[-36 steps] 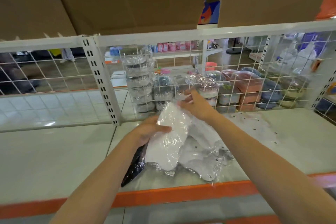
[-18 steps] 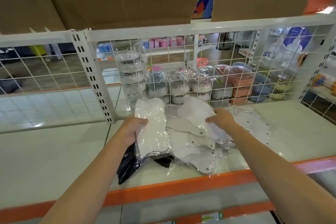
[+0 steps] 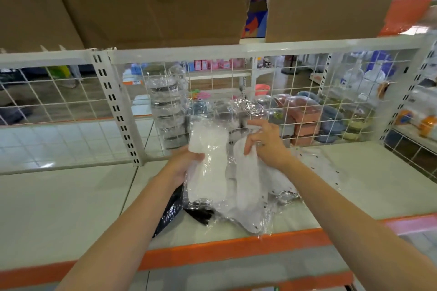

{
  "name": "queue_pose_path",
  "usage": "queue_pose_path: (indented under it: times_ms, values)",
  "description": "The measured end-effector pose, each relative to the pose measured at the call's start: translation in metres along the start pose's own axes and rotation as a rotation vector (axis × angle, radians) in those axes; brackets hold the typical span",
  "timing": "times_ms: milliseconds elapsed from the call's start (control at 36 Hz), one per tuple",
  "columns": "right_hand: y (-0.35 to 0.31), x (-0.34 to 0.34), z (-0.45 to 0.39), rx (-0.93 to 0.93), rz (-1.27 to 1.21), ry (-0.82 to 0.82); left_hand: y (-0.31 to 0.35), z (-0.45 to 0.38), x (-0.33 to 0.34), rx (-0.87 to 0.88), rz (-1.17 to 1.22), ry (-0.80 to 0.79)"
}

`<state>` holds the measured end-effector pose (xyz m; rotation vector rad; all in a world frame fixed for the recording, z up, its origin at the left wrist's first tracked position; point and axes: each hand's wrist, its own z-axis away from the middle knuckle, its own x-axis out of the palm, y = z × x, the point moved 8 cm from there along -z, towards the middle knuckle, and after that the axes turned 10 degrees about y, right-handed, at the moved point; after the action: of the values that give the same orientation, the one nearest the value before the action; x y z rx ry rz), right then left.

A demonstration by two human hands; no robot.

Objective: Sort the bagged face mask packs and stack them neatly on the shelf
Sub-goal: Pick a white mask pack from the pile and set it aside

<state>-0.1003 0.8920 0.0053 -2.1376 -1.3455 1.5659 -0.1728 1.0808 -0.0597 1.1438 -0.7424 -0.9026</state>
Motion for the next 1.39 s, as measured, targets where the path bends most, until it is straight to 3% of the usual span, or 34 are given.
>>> queue_pose_path:
  times_ms: [139, 222, 333, 444, 528, 583, 667, 750, 944, 1111, 1167, 1278, 1389]
  values:
    - [-0.052, 0.016, 0.008, -0.206, 0.154, 0.129, -0.001, 0.022, 0.025, -0.046, 0.091, -0.058]
    - [-0.062, 0.042, 0.011, -0.181, 0.196, 0.041, -0.003, 0.031, 0.027, -0.061, 0.05, -0.109]
    - [-0.071, 0.067, 0.013, -0.122, 0.132, -0.006, -0.008, 0.039, -0.004, -0.003, 0.019, 0.038]
    - [-0.075, 0.088, 0.015, 0.065, -0.242, -0.075, 0.002, 0.047, -0.04, 0.087, 0.103, 0.136]
    - [-0.075, 0.111, 0.016, 0.369, -0.539, -0.148, 0.017, 0.054, -0.076, 0.194, 0.142, 0.23]
    - [-0.086, 0.13, 0.017, 0.46, -0.702, -0.271, 0.03, 0.063, -0.102, 0.288, 0.116, 0.34]
    - [-0.126, 0.147, 0.021, 0.273, -0.761, -0.455, 0.048, 0.074, -0.131, 0.402, 0.071, 0.415]
    - [-0.15, 0.156, 0.016, 0.149, -0.752, -0.391, 0.052, 0.075, -0.158, 0.443, 0.043, 0.44]
    - [-0.16, 0.203, 0.024, 0.208, -0.736, -0.403, 0.028, 0.058, -0.2, 0.444, -0.069, 0.454]
    - [-0.169, 0.223, 0.025, 0.26, -0.657, -0.377, 0.018, 0.032, -0.209, 0.403, -0.061, 0.327]
    - [-0.162, 0.227, 0.023, 0.306, -0.612, -0.342, 0.021, 0.022, -0.221, 0.377, 0.028, 0.358]
    - [-0.142, 0.237, 0.03, 0.507, -0.644, -0.312, 0.026, 0.001, -0.262, 0.282, 0.451, 0.391]
    - [-0.143, 0.251, 0.04, 0.775, -1.026, -0.251, 0.037, -0.006, -0.288, 0.272, 0.636, 0.267]
